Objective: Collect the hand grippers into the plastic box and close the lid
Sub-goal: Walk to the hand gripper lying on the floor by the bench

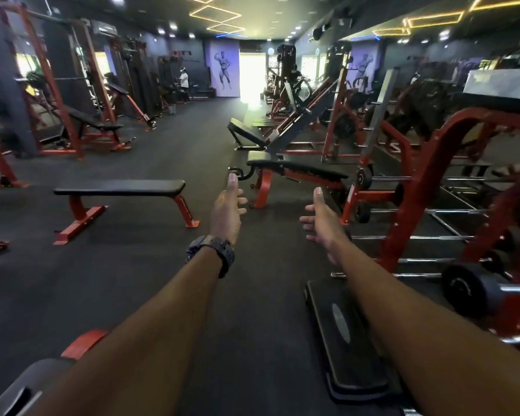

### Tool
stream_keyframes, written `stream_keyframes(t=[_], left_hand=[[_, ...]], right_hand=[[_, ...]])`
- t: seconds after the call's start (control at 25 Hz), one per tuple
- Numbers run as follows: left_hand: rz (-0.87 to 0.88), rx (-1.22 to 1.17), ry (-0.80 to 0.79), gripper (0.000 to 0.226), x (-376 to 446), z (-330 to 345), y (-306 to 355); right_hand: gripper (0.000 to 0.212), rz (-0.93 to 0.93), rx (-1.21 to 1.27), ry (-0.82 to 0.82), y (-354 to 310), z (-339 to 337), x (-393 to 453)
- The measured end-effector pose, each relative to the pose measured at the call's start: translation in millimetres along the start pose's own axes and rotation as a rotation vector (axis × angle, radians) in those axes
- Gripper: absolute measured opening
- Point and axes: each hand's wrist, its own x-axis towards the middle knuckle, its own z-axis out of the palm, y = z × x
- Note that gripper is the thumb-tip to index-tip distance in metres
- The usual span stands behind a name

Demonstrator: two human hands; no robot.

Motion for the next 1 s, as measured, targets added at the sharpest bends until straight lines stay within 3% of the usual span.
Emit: stream_keyframes(t=[0.36, 0.52, 0.68, 1.0], left_hand=[[0.005, -0.007, -0.018, 0.072, 258.7, 24.2, -27.2], [0.045, -0.025, -0.047, 0.06, 362.5, 33.4, -20.1], [0.038, -0.03, -0.047, 0.071, 484.5, 46.0, -35.8], [0.023, -0.076, -0.131, 0.064, 718.9, 75.0, -58.4]], right_hand=[[0.073, 0.001, 0.094, 0.07, -9.5, 62.0, 249.6], [0.075, 0.0, 0.08, 0.085, -26.1, 90.1, 347.0], [0.073, -0.017, 0.044, 0.091, -43.3, 125.9, 454.5], [0.074, 0.028, 0.04, 0.184, -57.7, 193.2, 648.4]])
